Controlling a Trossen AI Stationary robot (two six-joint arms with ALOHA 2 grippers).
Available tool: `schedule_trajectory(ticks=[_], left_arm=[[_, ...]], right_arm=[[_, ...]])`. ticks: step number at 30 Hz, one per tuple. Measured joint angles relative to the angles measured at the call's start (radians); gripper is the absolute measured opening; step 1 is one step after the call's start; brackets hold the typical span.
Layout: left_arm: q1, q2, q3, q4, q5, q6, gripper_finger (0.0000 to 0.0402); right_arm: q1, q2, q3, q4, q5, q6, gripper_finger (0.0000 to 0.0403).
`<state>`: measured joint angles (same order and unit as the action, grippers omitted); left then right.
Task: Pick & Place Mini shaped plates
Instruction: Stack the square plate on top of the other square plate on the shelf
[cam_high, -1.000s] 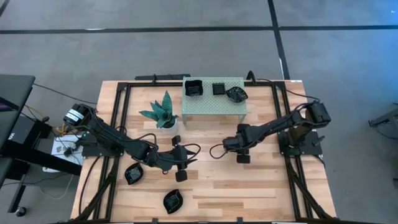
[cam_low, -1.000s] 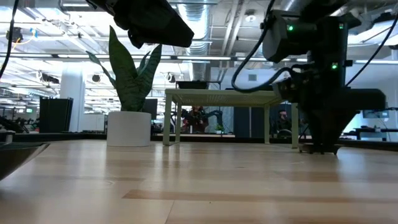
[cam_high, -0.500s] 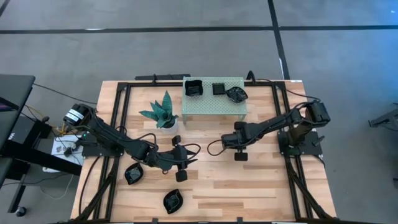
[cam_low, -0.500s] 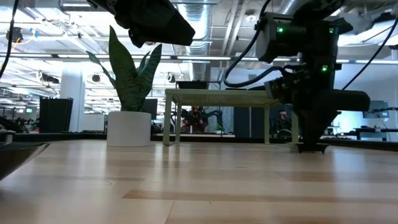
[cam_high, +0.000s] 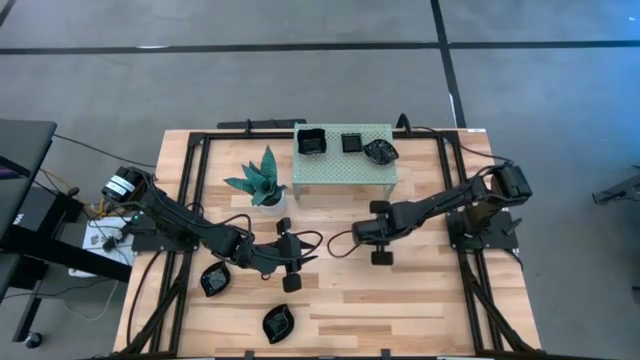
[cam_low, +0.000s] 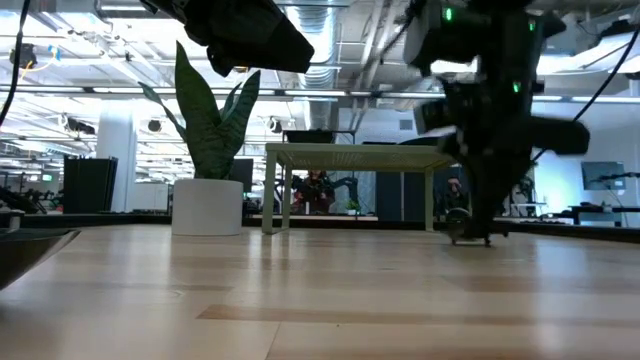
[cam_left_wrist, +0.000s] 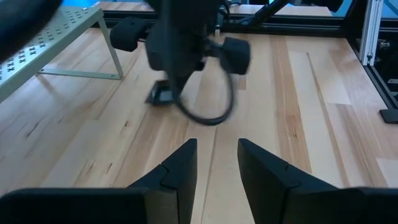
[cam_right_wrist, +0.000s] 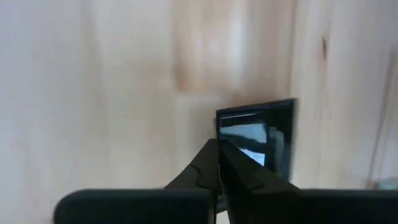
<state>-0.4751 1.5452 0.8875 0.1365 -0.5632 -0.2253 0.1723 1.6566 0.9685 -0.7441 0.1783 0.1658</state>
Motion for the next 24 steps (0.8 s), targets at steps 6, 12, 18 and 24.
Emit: schedule_trajectory(ticks=[6, 12, 18, 24], left_arm=[[0.0, 0.0, 0.0, 0.003, 0.0, 0.0, 0.0118], [0.0, 0.0, 0.0, 0.004, 0.0, 0.0, 0.0117], [0.0, 0.0, 0.0, 0.006, 0.0, 0.0, 0.0118], [0.0, 0.0, 0.0, 0.006, 0.0, 0.0, 0.0118]], right_arm=[[0.072, 0.0, 0.135, -0.004, 0.0, -0.072, 0.0002], [0.074, 0.0, 0.285, -0.023, 0.116, -0.24, 0.0001], [0.02, 0.0, 0.45, -0.138, 0.351, -0.354, 0.0001], [-0.083, -0.001, 0.578, -0.203, 0.437, -0.498, 0.0001]])
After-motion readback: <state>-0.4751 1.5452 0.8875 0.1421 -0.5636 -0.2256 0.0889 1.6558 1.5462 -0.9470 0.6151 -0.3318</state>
